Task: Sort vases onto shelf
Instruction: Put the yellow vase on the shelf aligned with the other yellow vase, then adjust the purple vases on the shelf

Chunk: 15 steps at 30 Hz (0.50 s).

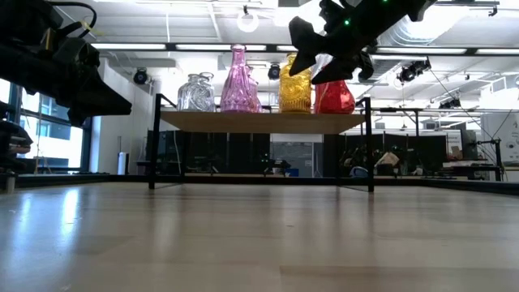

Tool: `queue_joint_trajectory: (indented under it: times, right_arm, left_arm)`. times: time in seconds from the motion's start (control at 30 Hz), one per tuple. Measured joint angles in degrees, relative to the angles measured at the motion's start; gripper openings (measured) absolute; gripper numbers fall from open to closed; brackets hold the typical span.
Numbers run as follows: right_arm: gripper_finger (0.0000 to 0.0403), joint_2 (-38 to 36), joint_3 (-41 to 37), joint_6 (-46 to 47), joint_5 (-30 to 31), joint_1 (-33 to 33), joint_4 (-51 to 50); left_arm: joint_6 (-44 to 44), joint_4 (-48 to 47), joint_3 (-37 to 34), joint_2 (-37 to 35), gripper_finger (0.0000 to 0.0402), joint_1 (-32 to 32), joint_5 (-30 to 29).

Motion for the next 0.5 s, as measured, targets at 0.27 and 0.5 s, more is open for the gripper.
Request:
queue_joint_trajectory:
  times: [0.27,0.5]
  right_arm:
    - [0.0261,-0.4,0.0,-0.1,0.9,1.6,0.5]
    - [0.0261,-1.3,0.0,0.2,1.6,1.7,-1.2]
  left_arm:
    - [0.0,0.0,0.0,0.0,0.007,0.0,0.0]
    - [0.0,0.0,0.0,0.0,0.007,0.0,0.0]
